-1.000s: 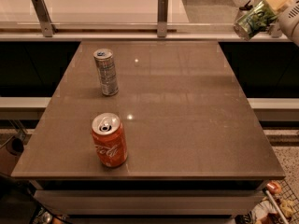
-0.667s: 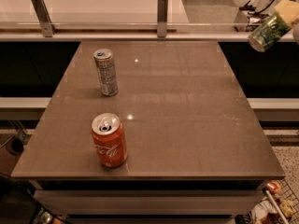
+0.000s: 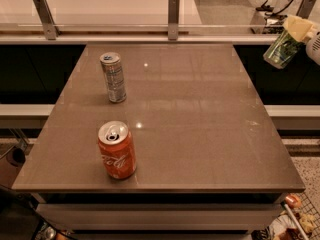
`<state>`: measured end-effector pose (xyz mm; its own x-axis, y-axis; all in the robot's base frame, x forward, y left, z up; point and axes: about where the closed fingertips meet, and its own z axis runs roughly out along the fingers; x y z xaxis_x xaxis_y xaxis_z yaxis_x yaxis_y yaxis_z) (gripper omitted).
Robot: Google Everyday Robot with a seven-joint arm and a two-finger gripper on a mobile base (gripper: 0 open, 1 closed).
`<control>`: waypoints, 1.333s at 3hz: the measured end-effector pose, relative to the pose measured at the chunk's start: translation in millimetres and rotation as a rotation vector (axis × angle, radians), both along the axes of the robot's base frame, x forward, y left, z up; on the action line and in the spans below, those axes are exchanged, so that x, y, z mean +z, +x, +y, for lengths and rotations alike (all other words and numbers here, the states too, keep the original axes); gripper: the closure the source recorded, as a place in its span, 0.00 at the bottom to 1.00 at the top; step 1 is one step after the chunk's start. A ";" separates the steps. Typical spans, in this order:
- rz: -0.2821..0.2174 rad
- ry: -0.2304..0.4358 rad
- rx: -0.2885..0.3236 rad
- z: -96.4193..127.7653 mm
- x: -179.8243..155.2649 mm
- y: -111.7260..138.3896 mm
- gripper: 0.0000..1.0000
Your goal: Place green can upright
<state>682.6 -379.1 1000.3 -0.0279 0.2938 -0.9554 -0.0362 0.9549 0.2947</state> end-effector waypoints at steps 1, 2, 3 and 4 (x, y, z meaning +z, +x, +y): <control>0.000 0.000 0.000 0.1 0.0 0.0 1.00; -0.025 -0.020 0.010 4.0 3.1 1.0 1.00; -0.098 -0.068 0.052 23.9 10.0 1.6 1.00; -0.175 -0.116 0.109 52.2 15.1 -4.1 1.00</control>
Offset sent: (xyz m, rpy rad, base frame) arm -0.0007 0.0012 0.0066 -0.0493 -0.0597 0.0222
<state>678.4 -326.9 1015.5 0.1155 0.1862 -0.9757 -0.1815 0.9697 0.1636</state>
